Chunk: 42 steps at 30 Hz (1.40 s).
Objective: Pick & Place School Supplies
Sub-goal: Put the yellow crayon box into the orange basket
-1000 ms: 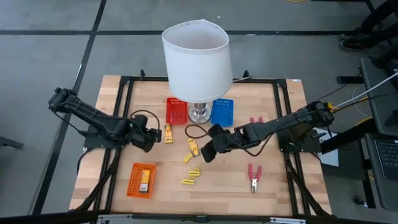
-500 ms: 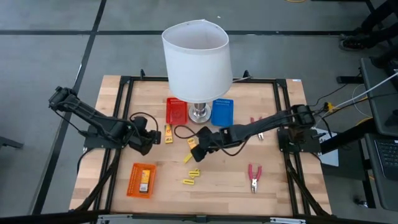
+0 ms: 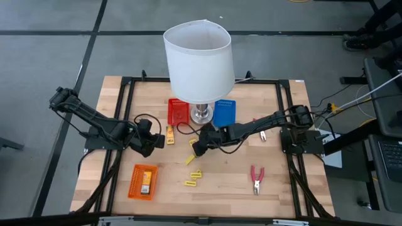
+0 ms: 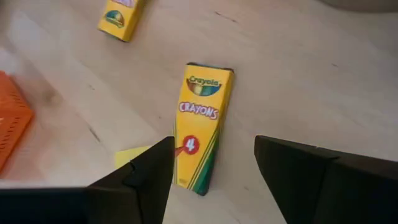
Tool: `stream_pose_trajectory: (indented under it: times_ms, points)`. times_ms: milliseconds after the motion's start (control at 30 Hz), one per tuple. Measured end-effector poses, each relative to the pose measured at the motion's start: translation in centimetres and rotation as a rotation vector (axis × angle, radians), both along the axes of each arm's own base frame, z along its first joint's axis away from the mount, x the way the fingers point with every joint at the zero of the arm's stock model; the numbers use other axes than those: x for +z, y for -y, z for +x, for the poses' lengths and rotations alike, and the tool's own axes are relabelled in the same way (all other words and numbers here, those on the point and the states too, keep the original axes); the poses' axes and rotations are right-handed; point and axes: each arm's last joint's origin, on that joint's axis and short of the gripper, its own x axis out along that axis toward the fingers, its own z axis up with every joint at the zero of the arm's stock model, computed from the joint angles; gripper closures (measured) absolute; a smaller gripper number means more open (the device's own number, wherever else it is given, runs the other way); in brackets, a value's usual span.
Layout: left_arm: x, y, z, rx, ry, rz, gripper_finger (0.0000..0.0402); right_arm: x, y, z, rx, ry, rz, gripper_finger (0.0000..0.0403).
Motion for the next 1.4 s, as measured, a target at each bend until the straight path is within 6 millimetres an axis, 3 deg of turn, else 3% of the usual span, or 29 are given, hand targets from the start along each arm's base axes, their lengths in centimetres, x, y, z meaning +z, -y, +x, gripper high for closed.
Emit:
stream_pose_trajectory:
  times_ms: [300,900,1400]
  points:
    - [0.1,0.1,0.2,-0.013,0.021,-0.006,0.0174,-2.9,-0.4,0.6,0.039,-0.066,0.111,0.0217]
    - [0.2,0.2,0.4,-0.028,0.035,-0.008,0.0174,-2.9,-0.6,1.0,0.038,-0.019,0.089,0.0282]
    - [0.2,0.2,0.4,-0.029,0.039,-0.011,0.0174,-3.8,-0.7,1.2,0.034,-0.028,0.099,0.0304]
